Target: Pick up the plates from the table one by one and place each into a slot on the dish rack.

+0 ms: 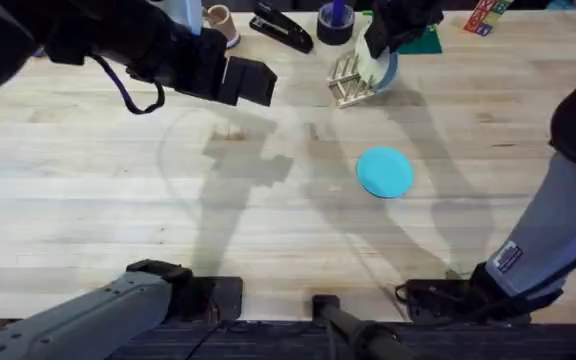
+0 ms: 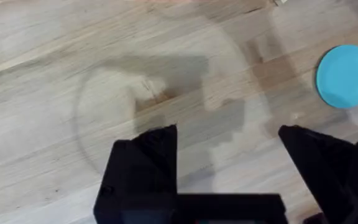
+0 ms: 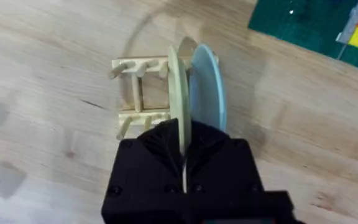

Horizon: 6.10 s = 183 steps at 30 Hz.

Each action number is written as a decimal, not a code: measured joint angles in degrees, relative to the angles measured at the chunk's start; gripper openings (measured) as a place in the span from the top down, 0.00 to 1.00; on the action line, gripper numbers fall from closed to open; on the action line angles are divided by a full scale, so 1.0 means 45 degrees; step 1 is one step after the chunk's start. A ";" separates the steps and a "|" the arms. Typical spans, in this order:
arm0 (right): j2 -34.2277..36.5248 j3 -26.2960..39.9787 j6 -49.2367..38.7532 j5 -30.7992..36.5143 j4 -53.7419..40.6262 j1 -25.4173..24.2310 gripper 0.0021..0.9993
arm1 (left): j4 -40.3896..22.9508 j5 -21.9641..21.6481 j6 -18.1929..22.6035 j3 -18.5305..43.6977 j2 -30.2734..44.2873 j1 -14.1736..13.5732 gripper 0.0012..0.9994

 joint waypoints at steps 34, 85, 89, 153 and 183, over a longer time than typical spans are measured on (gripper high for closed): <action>0.0063 0.0000 0.0324 -0.0169 -0.0315 0.0015 0.79 | 0.0002 0.0000 0.0002 0.0000 0.0000 0.0000 0.00; -0.7312 -0.0352 0.0578 0.0495 -0.4648 0.0787 0.00 | -0.0469 0.0024 0.0015 0.0000 0.0000 0.0000 0.00; -0.8625 -0.2237 0.0624 0.0902 -0.4565 0.0787 0.00 | -0.0469 0.0231 0.0214 0.0000 0.0000 0.0000 0.00; -1.1351 -0.5474 0.2205 0.0738 -0.6103 -0.1141 0.00 | 1.5199 0.7334 -0.9778 -0.8561 0.0033 -0.4534 0.96; -1.1351 -0.5474 0.2205 0.0738 -0.6103 -0.1146 0.00 | 1.8532 0.7397 -1.0719 -0.8568 0.5188 -0.5571 0.96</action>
